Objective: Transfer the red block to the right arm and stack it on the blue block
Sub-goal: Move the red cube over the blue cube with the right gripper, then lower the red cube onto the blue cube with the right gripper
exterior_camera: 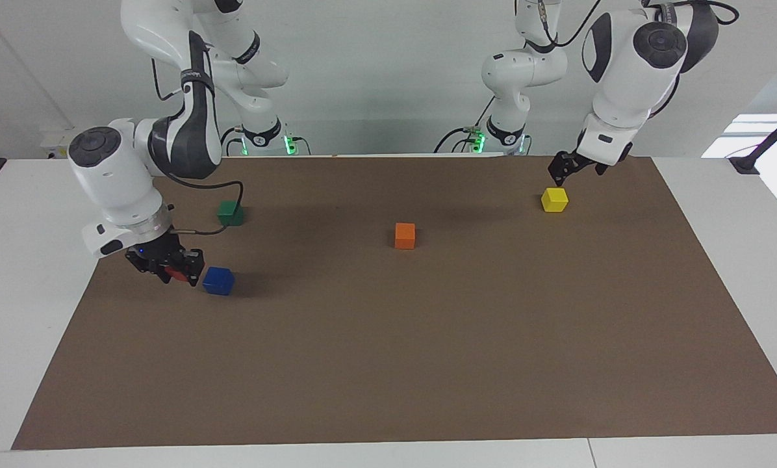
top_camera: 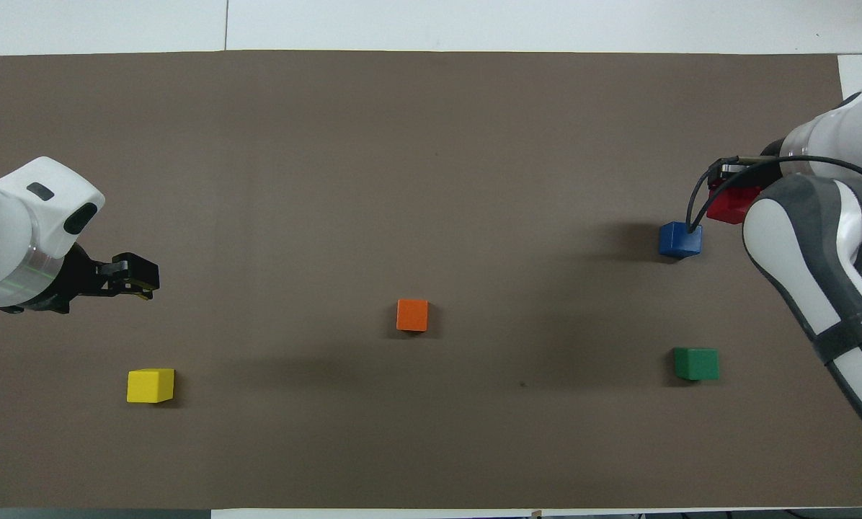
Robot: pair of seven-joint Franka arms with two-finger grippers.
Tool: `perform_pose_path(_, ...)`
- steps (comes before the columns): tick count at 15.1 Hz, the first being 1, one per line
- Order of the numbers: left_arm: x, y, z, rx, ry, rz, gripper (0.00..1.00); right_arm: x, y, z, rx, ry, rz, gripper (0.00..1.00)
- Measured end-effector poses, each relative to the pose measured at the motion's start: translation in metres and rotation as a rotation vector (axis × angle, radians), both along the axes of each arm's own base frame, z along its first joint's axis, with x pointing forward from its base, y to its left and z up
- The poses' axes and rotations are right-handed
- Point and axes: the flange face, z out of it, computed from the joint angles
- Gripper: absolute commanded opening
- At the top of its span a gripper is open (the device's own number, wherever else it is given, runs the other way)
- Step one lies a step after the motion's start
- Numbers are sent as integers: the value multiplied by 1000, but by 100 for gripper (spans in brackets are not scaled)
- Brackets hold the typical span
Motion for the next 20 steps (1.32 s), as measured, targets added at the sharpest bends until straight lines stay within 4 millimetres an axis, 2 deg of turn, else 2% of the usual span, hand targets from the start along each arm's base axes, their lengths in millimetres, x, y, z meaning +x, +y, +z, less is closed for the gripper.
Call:
perform_pose_path(2, -2, 0, 21, -54, -38, -65, 100, -9, 1, -11, -18, -25, 21, 0)
perform_pose_path(4, 11, 8, 27, -91, -46, -101, 100, -14, 5, -12, -22, -27, 53, 0)
perform_pose_path(6, 24, 10, 19, -103, -32, -113, 100, -16, 8, -12, -24, -23, 71, 0)
perform_pose_path(9, 33, 10, 10, -107, -16, -113, 100, -20, 12, -22, -26, -1, 108, 0)
perform_pose_path(11, 33, 10, 7, -107, -2, -113, 100, -22, 18, -30, -25, 14, 128, 0)
perform_pose_path(15, 22, 11, 4, -100, 50, -110, 100, -24, 27, -49, -21, 49, 144, 0)
perform_pose_path(20, 29, 11, 2, -106, 15, -120, 100, -23, 27, -58, -19, 61, 146, 0)
